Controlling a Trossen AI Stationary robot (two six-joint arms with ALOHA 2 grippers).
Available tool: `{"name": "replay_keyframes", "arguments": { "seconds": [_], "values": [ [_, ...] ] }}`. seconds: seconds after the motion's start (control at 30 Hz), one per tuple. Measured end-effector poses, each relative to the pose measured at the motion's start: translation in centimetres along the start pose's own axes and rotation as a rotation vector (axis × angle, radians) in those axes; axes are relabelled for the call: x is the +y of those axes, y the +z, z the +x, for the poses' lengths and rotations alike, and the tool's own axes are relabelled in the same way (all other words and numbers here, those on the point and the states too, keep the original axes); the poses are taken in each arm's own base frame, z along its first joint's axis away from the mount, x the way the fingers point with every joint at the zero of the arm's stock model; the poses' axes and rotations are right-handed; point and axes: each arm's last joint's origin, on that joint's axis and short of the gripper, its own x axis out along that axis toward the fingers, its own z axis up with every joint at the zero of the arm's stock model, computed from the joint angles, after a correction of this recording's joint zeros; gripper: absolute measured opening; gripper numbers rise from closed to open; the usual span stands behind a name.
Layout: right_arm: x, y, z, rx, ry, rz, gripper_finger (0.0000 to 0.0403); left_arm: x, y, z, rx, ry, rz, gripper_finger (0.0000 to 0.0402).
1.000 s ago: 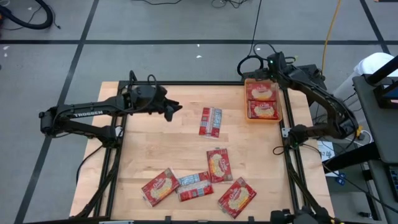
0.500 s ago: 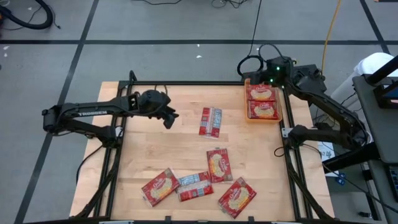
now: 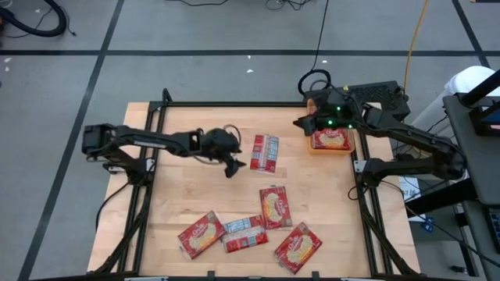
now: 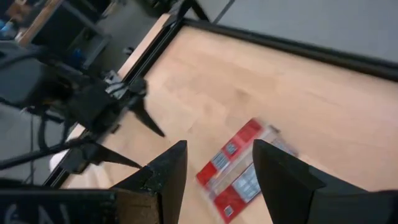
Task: Sort popcorn bags into baskets
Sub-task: Put the red popcorn bag into the orange bin
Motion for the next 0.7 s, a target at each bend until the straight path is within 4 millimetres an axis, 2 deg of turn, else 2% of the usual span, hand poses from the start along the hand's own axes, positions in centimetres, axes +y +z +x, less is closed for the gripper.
{"name": "replay_keyframes", "arguments": {
  "seconds": [0.13,0.27,0.43,0.6,0.7],
  "values": [
    [0.7,-0.5,0.0,0.020,0.028,-0.020,0.0173,-1.4,-0.9,2.6,-0.022,-0.009,0.078,0.0301],
    [1.1,-0.8,-0.1,0.044,0.062,-0.039,0.0173,-2.2,-2.4,4.7,0.010,0.006,0.061,0.0284],
    [1.2,-1.0,-0.1,0.052,0.066,-0.073,0.0173,-2.4,-4.4,6.7,0.065,0.113,0.023,0.0290],
    [1.1,-1.1,-0.1,0.061,0.061,-0.110,0.0173,-2.3,-5.3,8.4,0.015,0.183,0.038,0.0311],
    [1.1,-1.2,-0.1,0.087,0.071,-0.133,0.0173,-2.0,-5.8,9.5,-0.003,0.182,0.018,0.0306]
  ]
}}
